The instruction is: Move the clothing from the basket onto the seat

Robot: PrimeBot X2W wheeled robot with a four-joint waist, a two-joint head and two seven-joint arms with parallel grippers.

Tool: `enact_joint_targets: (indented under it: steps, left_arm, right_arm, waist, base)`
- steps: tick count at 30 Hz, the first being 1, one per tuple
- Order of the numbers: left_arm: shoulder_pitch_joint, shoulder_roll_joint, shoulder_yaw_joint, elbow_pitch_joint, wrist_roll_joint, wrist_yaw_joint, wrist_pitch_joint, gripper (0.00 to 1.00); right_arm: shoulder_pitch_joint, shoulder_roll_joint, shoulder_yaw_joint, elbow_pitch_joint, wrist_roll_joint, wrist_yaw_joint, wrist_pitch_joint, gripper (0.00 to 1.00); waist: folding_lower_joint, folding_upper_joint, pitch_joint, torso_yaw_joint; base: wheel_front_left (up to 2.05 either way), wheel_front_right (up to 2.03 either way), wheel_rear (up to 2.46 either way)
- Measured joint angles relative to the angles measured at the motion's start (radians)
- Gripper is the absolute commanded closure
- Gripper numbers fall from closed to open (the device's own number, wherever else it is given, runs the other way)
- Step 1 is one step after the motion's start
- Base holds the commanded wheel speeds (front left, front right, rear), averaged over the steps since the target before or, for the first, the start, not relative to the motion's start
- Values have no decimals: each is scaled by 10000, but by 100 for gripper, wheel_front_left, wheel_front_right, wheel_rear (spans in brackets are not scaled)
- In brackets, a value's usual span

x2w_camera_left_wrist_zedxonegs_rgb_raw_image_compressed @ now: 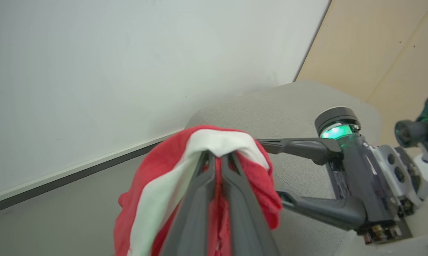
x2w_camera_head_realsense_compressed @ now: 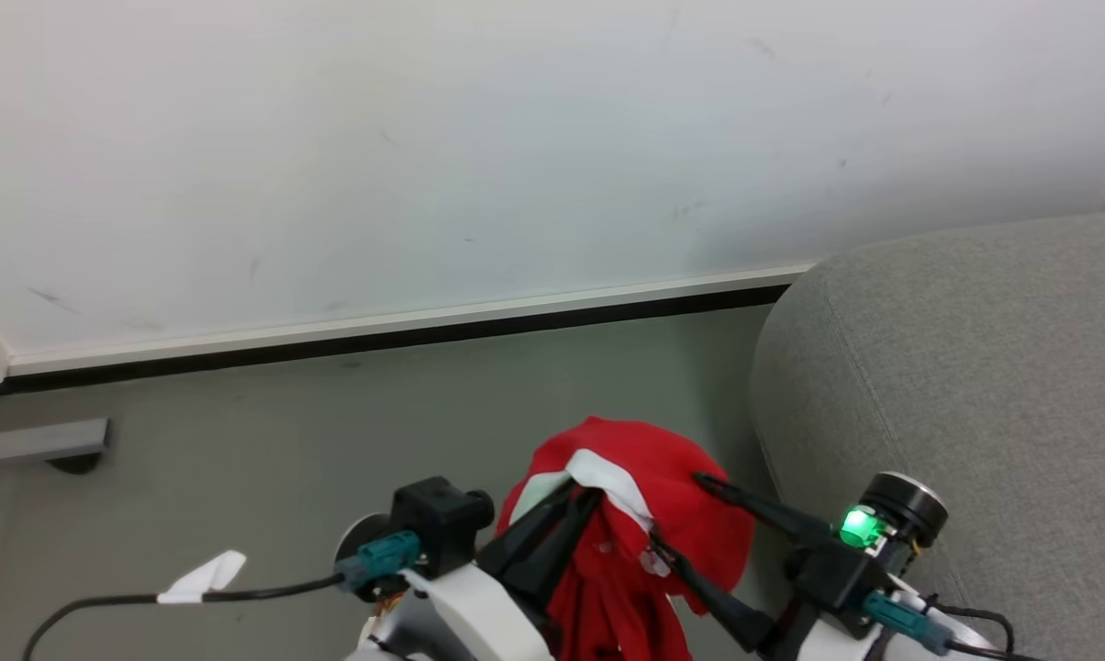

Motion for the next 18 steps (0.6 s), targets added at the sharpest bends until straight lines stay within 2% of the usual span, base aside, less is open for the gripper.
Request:
enact_joint_targets:
  steps: [8,9,10,11,18]
  left_arm:
    - [-197,-201,-341,86,-73,-267,151,100]
    - [-208,-226,-378,117,-75,-303,155,100]
    - [-215,-238,-397,159,-75,-318,155,100]
    - [-221,-249,-407,221,-82,-318,155,100]
    - [-265,-201,-313,593,-75,-125,52,100]
  right_arm:
    - [-1110,788,1519,1987,815,-2,-142,0]
    - [-1236,859,1699,2207,986,0,-155,53]
    - [-1317,928,1833,2372,1262,0,-176,89]
    - [-1376,989,1916,2552,1507,0,-180,100]
    - [-1761,1131,1983,3093,2332,0,-228,100]
  waist:
    - [1,0,-113,290]
    - [1,0,-113,331]
    - [1,0,-116,371]
    - [1,0,-119,410]
    - [1,0,-68,570]
  base:
    - [0,0,0]
    - [0,0,0]
    - [0,0,0]
    - [0,0,0]
    - [0,0,0]
